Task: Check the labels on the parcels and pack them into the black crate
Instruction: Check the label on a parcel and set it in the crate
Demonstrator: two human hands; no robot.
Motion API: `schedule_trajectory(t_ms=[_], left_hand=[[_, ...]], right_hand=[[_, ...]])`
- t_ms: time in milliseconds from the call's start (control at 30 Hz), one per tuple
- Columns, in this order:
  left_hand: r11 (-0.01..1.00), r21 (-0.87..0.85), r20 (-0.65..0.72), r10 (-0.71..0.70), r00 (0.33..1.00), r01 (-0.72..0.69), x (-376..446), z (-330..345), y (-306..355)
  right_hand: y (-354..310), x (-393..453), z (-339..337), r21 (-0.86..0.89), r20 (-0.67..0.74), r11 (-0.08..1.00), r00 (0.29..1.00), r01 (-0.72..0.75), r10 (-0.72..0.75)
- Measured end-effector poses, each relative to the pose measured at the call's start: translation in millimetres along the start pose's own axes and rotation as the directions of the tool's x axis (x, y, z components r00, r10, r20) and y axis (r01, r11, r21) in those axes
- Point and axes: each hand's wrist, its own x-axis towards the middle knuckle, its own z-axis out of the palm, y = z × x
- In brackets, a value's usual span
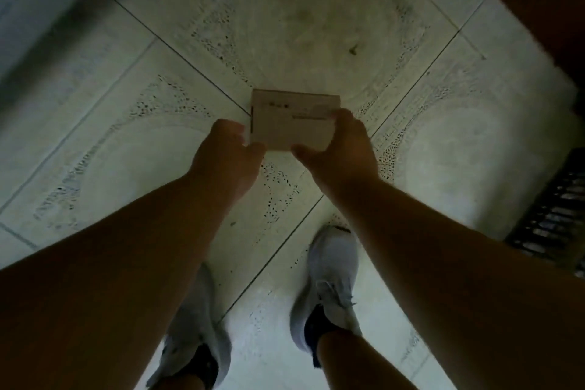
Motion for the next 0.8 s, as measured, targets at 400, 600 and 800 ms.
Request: schedule_trajectory(t_ms=[400,600,800], left_hand=[[0.983,-0.176,0.058,-0.035,0.998,0.045,57,-1,-3],[0.929,-0.361,-0.116,0.040,0.992,-0.080,-83,-133,67],[0.881,-0.456,-0.179,0.045,0.983,-0.124,-250,-278,155]], right_hand=[[-2,82,20,0.011,0.086,0.980,0.976,-0.201,0.199],[-131,-39,-89,0.044,0.069,0.999,0.998,0.000,-0.003],[-261,-171,-220,-0.172,0.145,0.954,0.964,0.247,-0.224]])
